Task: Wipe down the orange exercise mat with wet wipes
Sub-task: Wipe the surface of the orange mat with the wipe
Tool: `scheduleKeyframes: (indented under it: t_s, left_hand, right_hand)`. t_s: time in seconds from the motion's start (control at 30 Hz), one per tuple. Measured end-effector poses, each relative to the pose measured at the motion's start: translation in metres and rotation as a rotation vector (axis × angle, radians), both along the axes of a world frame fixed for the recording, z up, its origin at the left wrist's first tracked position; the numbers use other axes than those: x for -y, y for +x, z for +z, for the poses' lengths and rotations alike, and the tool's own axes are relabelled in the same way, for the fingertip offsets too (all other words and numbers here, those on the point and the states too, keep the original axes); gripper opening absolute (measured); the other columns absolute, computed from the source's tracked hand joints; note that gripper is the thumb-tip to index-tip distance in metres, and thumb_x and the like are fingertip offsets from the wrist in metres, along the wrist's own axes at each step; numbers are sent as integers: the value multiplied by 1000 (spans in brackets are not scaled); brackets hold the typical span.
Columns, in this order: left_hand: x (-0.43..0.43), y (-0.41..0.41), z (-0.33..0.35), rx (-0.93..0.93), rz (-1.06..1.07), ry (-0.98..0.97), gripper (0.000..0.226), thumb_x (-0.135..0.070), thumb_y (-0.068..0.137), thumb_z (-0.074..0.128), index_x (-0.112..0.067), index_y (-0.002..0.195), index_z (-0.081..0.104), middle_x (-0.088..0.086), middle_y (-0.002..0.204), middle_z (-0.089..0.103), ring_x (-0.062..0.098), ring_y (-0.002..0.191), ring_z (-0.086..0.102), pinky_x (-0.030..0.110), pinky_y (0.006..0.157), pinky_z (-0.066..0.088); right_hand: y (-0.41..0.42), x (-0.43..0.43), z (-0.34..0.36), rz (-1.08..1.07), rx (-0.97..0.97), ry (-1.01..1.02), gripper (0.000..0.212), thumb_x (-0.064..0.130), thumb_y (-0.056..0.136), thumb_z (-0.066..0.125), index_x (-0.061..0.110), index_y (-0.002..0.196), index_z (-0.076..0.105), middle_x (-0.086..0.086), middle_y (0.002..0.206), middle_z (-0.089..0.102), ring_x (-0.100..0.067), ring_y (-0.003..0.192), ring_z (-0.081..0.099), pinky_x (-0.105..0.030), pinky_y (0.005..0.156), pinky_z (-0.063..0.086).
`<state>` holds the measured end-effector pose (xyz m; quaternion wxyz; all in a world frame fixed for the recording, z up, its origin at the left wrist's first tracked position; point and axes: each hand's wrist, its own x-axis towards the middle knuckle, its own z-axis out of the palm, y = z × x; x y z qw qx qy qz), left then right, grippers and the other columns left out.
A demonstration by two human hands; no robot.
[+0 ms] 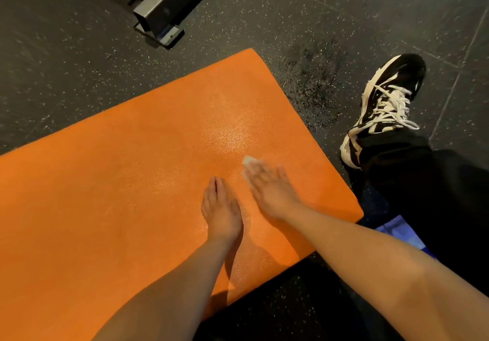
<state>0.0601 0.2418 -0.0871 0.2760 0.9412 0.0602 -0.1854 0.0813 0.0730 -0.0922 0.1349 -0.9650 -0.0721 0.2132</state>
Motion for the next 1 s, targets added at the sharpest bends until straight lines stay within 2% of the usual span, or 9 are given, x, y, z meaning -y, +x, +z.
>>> scheduleKeyframes:
  t_s: [0.1,0.17,0.27,0.33,0.47,0.57,0.7,0.9,1.0]
  left_hand:
    - [-7,-3,4,1,33,57,73,-38,103,49,-7,160,14,12,167,6,32,150,7,38,122,4]
    - [-12,-3,6,-7,36,69,72,-39,103,47,-7,160,16,12,166,10,32,149,10,39,122,7]
    - [-21,-3,7,32,44,22,64,-29,105,44,-6,159,19,13,165,13,30,148,10,36,121,9]
    - [-30,-3,8,31,89,37,63,-25,104,46,-6,158,21,12,165,13,32,147,13,38,120,13]
    - [-49,-3,7,-15,63,137,66,-36,103,48,-11,159,23,9,166,17,34,146,18,43,118,17]
    - [-52,-1,7,-42,5,181,67,-41,103,47,-15,159,21,8,167,12,33,147,16,41,118,15]
    - [-47,-2,9,-59,11,202,64,-41,104,42,-20,160,19,5,167,7,31,149,13,44,119,16]
    - [-47,-4,9,-50,30,159,59,-36,106,40,-20,159,20,6,168,8,29,149,13,41,118,11]
    - [-49,-5,9,-54,10,168,61,-37,105,41,-20,159,20,6,168,8,31,150,12,42,119,11]
  right_hand:
    - [8,8,3,-352,-12,-50,57,30,109,23,28,162,2,6,169,-11,-16,155,-16,-51,123,-6]
    - [9,-10,6,-407,-26,-4,59,30,109,26,24,162,2,5,169,-12,-14,154,-18,-50,122,-8]
    - [4,-48,7,-303,18,90,58,29,108,31,23,162,13,4,170,-2,-14,156,-10,-53,124,-6]
    - [-2,-70,4,-83,39,144,56,25,106,37,23,160,24,3,170,12,-15,156,0,-56,124,-4]
    - [2,-79,-5,264,16,121,61,24,105,42,29,161,18,8,169,9,-15,156,-3,-54,121,-10]
    - [23,-67,-3,50,25,49,57,30,108,29,33,162,11,9,170,-1,-16,156,-12,-56,122,-10]
    - [38,-64,6,-298,-10,2,61,27,108,29,28,163,2,7,169,-10,-15,155,-16,-55,124,-7]
    - [11,-96,4,118,-51,162,59,29,107,34,30,162,13,10,170,2,-13,156,-8,-53,123,-11]
    - [11,-75,3,87,-23,100,61,25,106,34,32,162,12,11,170,0,-15,156,-9,-50,121,-13]
